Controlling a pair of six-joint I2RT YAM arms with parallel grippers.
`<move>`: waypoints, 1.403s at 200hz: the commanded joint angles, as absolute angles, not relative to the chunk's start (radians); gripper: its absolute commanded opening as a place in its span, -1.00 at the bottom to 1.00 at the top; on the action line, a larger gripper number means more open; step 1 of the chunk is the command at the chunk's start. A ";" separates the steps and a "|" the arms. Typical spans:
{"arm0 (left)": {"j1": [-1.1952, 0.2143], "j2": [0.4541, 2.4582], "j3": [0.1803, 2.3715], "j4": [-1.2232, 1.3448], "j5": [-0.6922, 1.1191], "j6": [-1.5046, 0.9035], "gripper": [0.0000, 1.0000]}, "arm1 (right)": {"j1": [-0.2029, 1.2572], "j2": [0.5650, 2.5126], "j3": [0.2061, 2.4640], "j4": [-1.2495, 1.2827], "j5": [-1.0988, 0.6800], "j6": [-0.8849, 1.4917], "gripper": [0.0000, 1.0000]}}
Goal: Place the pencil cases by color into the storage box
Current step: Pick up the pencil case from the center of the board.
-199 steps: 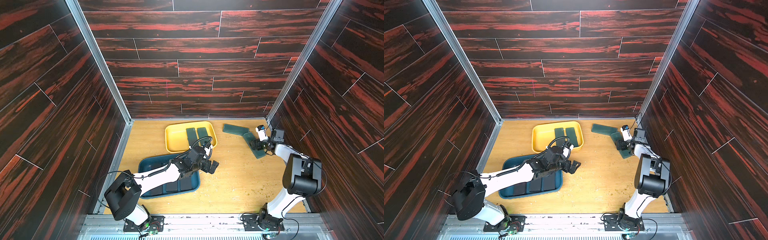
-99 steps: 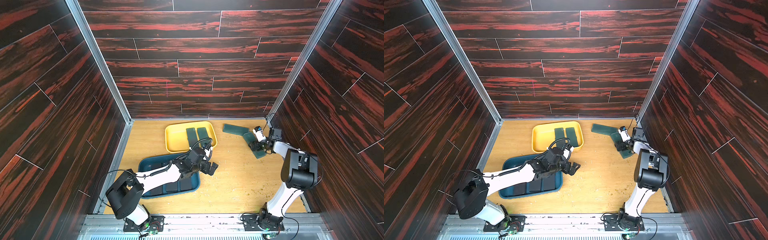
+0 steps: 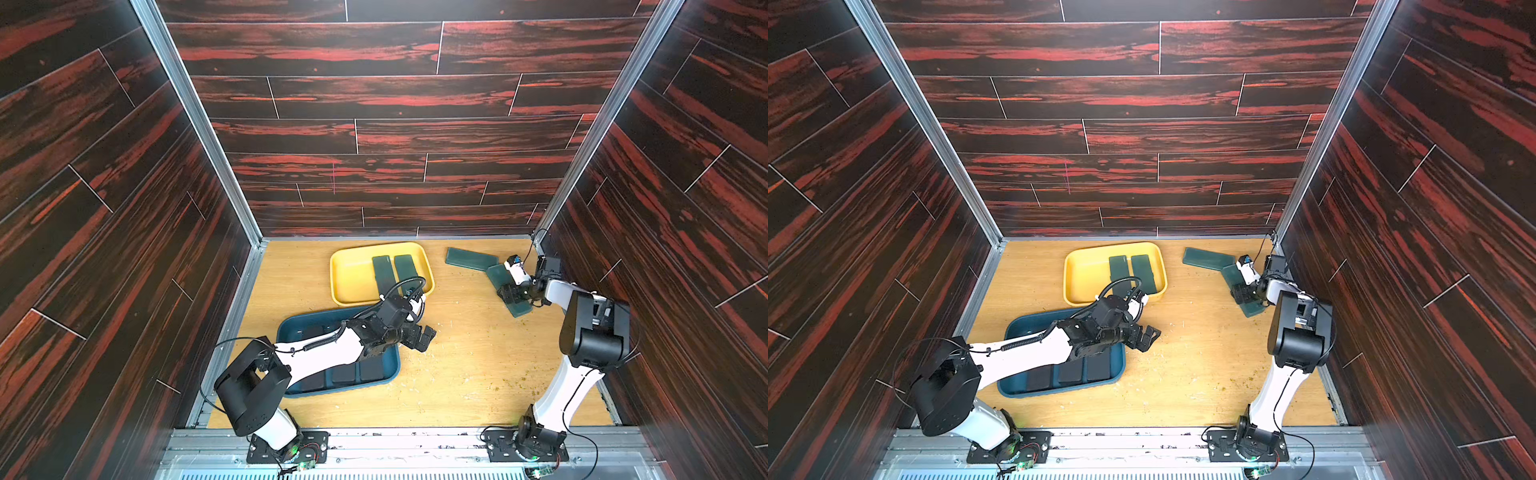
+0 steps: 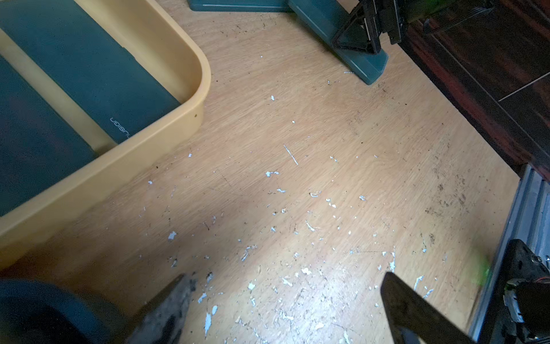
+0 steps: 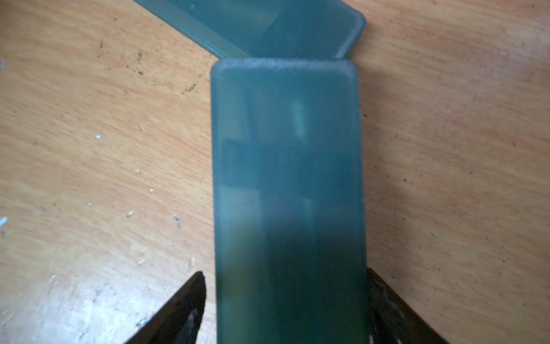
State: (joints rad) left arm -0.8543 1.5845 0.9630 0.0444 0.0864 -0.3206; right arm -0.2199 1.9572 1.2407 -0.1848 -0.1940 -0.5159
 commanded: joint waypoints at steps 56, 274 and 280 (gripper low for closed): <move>-0.859 1.583 0.994 0.020 0.080 -0.305 1.00 | -0.219 2.024 1.267 -0.230 -0.180 -0.539 0.62; -0.855 1.286 0.958 -0.175 -0.187 -0.419 1.00 | -0.149 1.910 1.308 -0.199 -0.182 -0.321 0.15; -0.852 1.278 0.961 -0.190 -0.195 -0.419 1.00 | -0.142 1.907 1.310 -0.199 -0.176 -0.320 0.16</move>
State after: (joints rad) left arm -0.8558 1.3334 0.9760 -0.1249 -0.1188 -0.3927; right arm -0.1684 1.9842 1.2644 -0.1833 -0.1650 -0.3428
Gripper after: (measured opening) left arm 0.998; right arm 0.713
